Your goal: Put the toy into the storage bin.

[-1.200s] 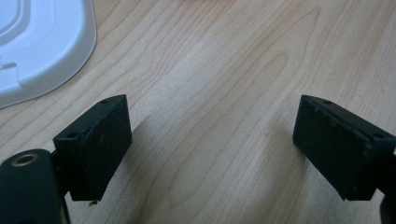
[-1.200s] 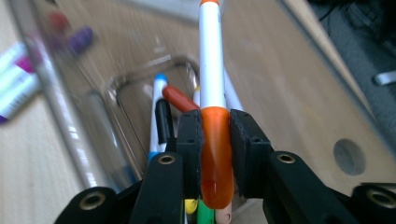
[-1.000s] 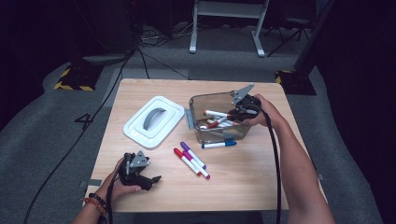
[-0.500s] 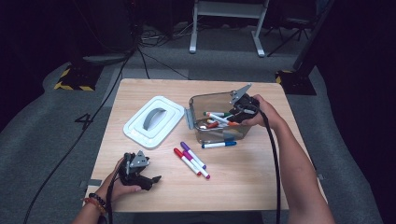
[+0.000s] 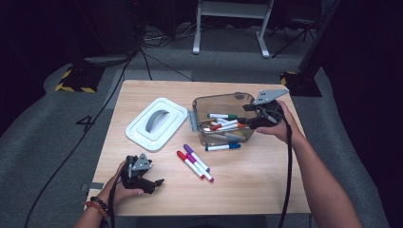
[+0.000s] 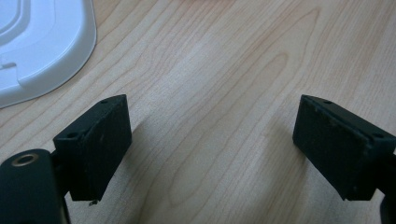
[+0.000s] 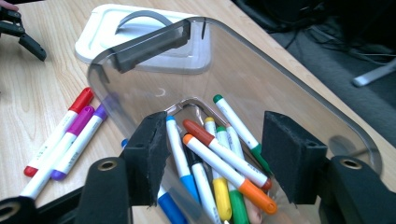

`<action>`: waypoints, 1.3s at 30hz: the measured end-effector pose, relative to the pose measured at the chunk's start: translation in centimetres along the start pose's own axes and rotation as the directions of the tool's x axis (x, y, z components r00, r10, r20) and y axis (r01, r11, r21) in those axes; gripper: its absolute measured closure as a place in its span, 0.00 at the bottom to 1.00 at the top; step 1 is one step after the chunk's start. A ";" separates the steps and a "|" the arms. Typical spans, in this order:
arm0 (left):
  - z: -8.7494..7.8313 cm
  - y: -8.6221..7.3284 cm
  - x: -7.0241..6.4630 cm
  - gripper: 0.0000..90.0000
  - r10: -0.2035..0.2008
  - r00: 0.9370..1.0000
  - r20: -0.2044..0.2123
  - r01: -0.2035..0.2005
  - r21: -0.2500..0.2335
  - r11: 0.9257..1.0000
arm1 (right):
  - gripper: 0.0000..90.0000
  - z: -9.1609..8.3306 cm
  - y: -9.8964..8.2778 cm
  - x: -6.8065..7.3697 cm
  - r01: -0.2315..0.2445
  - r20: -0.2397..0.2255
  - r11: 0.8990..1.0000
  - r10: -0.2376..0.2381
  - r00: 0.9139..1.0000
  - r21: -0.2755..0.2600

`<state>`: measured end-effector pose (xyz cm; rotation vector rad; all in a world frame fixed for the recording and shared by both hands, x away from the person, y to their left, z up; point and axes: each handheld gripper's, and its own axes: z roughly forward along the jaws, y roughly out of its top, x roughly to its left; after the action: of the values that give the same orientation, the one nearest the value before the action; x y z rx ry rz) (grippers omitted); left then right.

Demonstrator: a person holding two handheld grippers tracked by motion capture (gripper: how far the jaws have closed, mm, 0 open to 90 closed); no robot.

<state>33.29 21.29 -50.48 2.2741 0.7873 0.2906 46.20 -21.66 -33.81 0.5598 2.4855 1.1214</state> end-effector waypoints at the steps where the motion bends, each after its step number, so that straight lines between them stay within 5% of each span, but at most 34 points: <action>1: 0.0 0.0 0.0 0.13 0.000 1.000 0.000 0.000 0.000 1.000 | 0.45 -0.5 -0.2 0.7 0.001 0.001 1.000 -0.001 1.000 -0.009; 7: 0.0 0.0 0.0 0.13 0.000 1.000 0.000 0.000 0.000 1.000 | 0.48 -2.2 -1.6 4.1 -0.001 -0.006 0.997 0.000 1.000 -0.082; 12: 0.0 0.0 0.0 0.13 0.000 1.000 -0.001 0.000 0.000 1.000 | 0.51 -2.0 -3.2 7.7 0.024 -0.046 0.995 -0.029 0.999 -0.094; 21: 0.0 0.0 0.0 0.13 -0.002 1.000 -0.003 0.002 0.000 1.000 | 0.59 2.9 -4.3 12.7 0.043 -0.138 0.996 -0.053 0.989 -0.073; 25: 0.0 0.0 0.0 0.13 -0.002 1.000 -0.004 0.002 -0.001 1.000 | 0.71 6.3 -4.4 13.5 0.072 -0.161 0.997 -0.074 0.984 -0.021; 31: 0.0 0.0 0.0 0.13 0.001 1.000 -0.002 -0.001 -0.001 1.000 | 0.73 10.5 -4.6 13.5 0.066 -0.161 0.997 -0.057 0.985 0.046; 36: 0.0 0.0 0.0 0.14 0.000 1.000 -0.003 0.000 -0.002 1.000 | 0.75 12.7 -4.9 13.2 0.067 -0.145 0.994 -0.055 0.988 0.082; 39: 0.0 0.0 0.0 0.13 0.000 1.000 -0.002 0.000 -0.002 1.000 | 0.76 13.3 -5.1 12.7 0.018 -0.171 0.997 -0.004 0.985 0.079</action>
<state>33.23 21.29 -50.49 2.2728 0.7871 0.2933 40.46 -10.28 -47.99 0.4897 2.6865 1.1121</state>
